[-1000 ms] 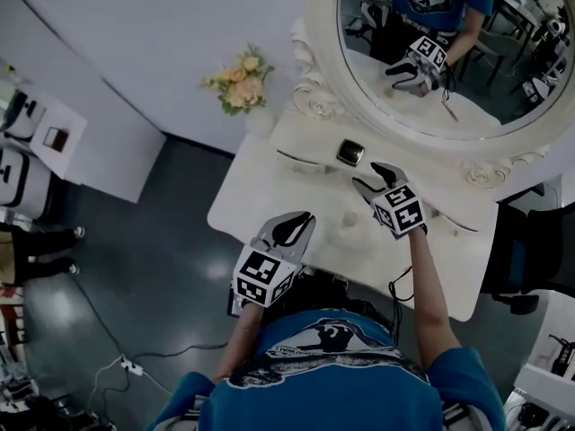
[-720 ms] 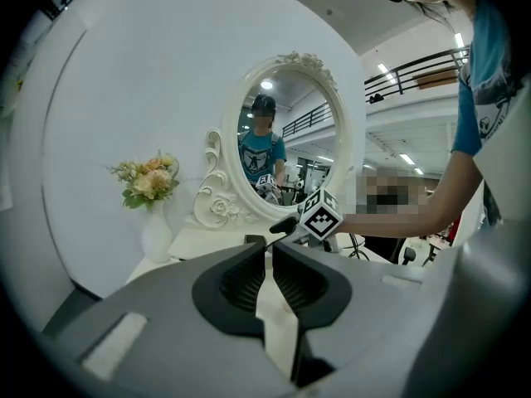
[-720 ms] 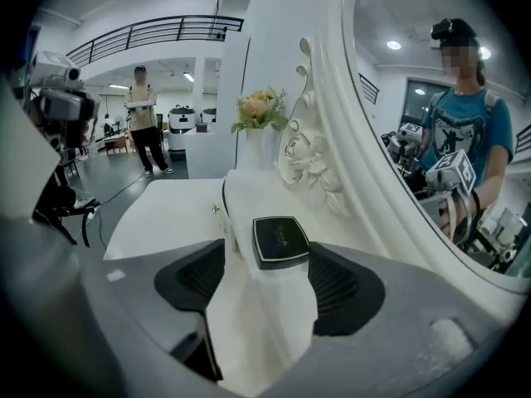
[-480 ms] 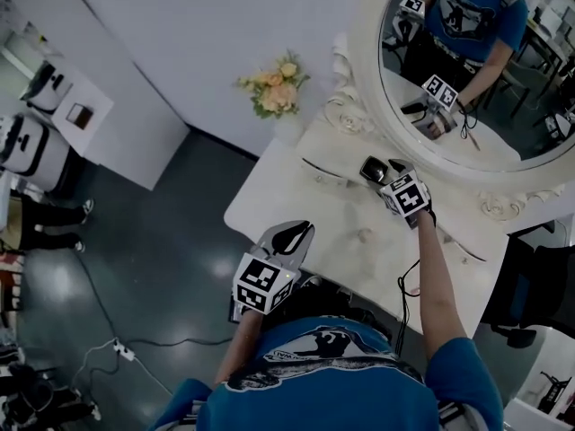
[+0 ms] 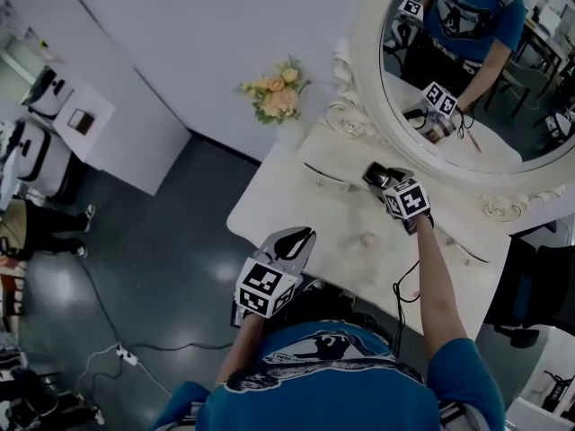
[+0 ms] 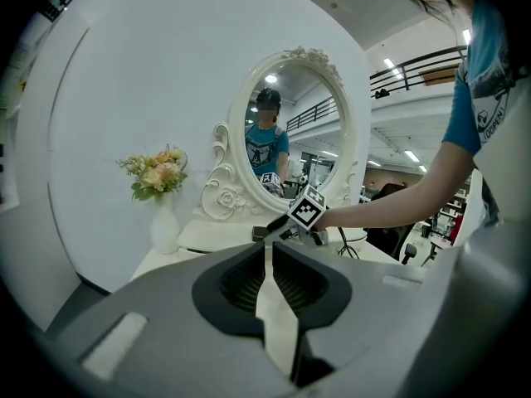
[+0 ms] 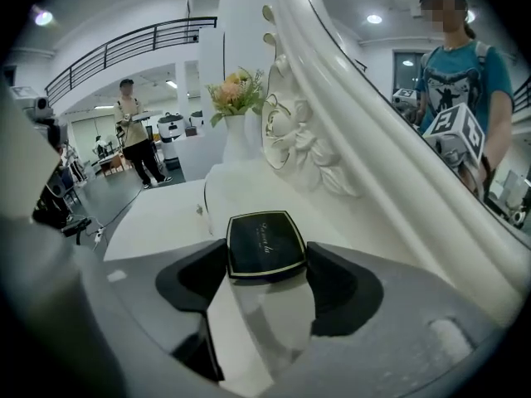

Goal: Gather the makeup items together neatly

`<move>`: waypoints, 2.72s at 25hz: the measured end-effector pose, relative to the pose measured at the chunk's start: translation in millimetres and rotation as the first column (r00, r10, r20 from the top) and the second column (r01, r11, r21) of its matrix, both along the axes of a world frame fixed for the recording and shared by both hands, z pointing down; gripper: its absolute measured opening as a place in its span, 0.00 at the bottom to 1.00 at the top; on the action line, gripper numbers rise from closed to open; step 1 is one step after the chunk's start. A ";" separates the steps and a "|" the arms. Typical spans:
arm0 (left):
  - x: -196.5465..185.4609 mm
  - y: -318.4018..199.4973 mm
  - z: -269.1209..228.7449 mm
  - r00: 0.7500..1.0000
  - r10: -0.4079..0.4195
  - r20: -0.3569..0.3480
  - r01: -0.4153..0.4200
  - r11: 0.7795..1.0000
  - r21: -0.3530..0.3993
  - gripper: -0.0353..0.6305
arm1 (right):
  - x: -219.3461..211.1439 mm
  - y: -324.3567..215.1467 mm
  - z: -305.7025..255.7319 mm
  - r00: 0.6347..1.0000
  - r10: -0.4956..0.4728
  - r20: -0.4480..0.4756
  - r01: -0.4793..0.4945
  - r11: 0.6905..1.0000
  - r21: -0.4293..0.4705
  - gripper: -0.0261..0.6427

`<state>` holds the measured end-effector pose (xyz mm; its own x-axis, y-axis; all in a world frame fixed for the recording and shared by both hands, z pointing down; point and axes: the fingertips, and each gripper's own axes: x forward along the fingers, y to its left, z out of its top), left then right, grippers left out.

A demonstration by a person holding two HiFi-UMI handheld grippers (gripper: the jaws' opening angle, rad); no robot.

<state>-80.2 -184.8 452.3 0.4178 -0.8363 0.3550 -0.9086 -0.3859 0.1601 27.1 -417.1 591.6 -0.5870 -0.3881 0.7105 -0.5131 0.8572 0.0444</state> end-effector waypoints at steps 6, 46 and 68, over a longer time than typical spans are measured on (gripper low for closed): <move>10.7 -2.1 5.2 0.999 0.051 -0.007 -0.051 0.999 -0.012 0.12 | 19.2 18.5 -8.4 0.998 0.045 0.041 -0.046 0.999 0.017 0.49; 66.5 -21.8 22.1 0.965 0.263 0.000 -0.263 0.964 -0.045 0.12 | 109.7 180.5 99.7 0.974 -0.122 -0.192 0.101 0.988 -0.117 0.49; 114.5 -25.2 28.7 0.910 0.415 -0.013 -0.415 0.908 -0.057 0.12 | 183.4 200.4 53.5 0.916 0.401 0.007 -0.397 0.910 -0.117 0.53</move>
<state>34.3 -210.0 481.0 0.7228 -0.5657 0.3968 -0.6685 -0.7180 0.1941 210.5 -216.6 645.1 -0.4219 -0.5142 0.7467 -0.8128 0.5793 -0.0603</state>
